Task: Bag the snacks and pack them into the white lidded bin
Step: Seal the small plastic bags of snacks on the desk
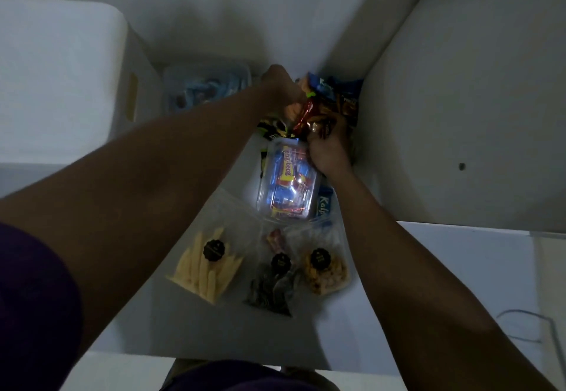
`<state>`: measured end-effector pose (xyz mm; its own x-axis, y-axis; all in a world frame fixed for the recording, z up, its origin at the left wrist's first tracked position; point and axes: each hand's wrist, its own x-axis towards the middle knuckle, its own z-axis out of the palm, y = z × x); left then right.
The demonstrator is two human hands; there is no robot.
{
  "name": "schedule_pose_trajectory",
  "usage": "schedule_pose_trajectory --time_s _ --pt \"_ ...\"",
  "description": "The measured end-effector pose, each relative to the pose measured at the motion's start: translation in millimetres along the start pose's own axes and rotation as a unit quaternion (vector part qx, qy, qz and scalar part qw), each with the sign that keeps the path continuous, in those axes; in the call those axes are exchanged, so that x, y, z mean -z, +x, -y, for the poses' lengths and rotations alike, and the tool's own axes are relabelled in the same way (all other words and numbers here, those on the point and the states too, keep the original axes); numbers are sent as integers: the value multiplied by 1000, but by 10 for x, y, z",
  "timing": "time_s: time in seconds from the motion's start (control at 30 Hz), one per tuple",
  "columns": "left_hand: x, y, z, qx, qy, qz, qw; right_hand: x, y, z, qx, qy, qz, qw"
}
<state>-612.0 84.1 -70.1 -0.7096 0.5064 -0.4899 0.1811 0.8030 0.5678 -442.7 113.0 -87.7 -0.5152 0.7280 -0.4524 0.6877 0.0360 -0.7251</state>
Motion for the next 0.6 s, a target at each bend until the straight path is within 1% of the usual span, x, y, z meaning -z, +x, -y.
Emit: schedule_pose_trajectory --time_s 0.03,0.1,0.2,0.23,0.3,0.37,0.43,0.47,0.53,0.6 --pt "3 -2 -15 11 -12 16 1000 9 -22 27 1 23 14 1000" --pt "39 -47 -27 22 -18 17 999 20 -46 84 4 51 33 998" --pt "137 -137 -17 19 -65 11 998 30 -77 174 17 43 41 998" --pt "177 -194 -5 18 -88 0 996 23 -105 204 23 44 42 998" --pt "254 -336 54 11 -143 -48 989 25 -167 275 31 60 46 997" --pt "308 -470 124 7 -224 -96 970 32 -203 318 56 56 42 996" --pt "358 -648 160 12 -307 -112 945 60 -264 404 92 36 39 994" --pt "383 -747 166 12 -336 -117 935 77 -293 454 105 31 40 993" --pt "430 -938 183 5 -379 -119 918 81 -376 530 104 37 53 992" --pt "449 -1093 227 13 -417 -98 903 95 -460 584 106 47 54 992"
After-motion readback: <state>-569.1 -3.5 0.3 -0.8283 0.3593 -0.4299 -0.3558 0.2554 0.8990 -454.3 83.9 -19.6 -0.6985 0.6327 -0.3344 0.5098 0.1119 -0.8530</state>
